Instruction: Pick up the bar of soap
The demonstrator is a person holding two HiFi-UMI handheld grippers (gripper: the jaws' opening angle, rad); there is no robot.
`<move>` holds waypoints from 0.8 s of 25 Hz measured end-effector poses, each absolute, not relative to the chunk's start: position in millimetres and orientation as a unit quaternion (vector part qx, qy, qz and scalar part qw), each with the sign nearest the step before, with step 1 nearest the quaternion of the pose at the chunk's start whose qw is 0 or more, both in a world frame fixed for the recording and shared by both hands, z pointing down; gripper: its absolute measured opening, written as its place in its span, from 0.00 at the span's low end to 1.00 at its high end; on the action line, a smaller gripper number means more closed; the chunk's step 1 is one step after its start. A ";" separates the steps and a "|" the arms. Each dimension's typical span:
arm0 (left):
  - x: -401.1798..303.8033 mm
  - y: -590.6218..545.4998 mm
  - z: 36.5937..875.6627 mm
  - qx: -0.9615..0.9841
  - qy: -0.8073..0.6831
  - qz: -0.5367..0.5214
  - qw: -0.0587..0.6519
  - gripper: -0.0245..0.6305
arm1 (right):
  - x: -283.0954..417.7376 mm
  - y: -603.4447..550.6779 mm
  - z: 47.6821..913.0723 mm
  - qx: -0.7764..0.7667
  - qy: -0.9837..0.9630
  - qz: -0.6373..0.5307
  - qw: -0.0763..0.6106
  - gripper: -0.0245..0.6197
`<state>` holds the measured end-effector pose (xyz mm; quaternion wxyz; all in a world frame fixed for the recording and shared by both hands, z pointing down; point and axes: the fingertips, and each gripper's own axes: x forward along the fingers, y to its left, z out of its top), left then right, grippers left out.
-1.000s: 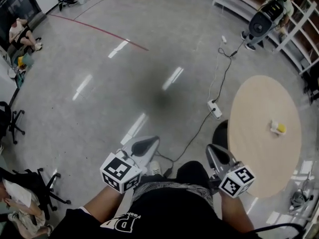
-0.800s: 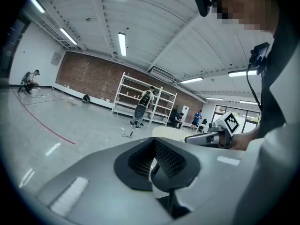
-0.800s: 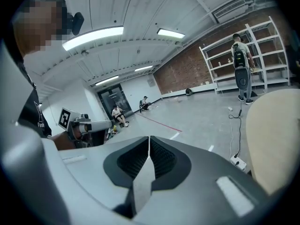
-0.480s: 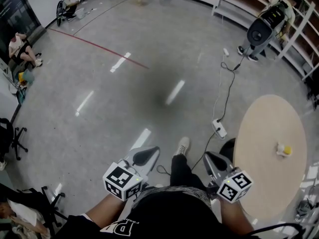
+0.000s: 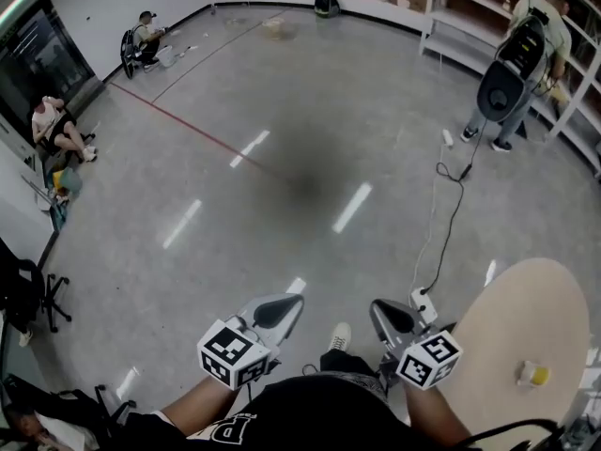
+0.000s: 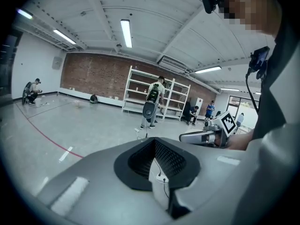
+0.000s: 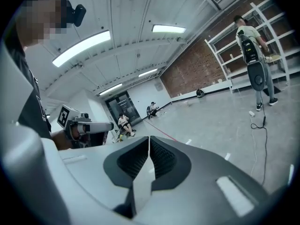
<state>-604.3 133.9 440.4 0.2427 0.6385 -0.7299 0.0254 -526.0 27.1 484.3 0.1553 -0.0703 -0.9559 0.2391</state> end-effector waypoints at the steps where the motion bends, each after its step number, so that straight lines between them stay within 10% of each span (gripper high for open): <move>1: -615.3 108.8 435.5 0.646 -0.725 0.026 0.236 0.05 | -534.5 8.0 481.4 -0.065 -0.956 0.243 0.150 0.06; 20: -651.1 -239.4 453.5 0.858 -0.455 0.082 0.225 0.05 | -540.1 -261.2 491.4 0.252 -0.923 0.278 0.087 0.06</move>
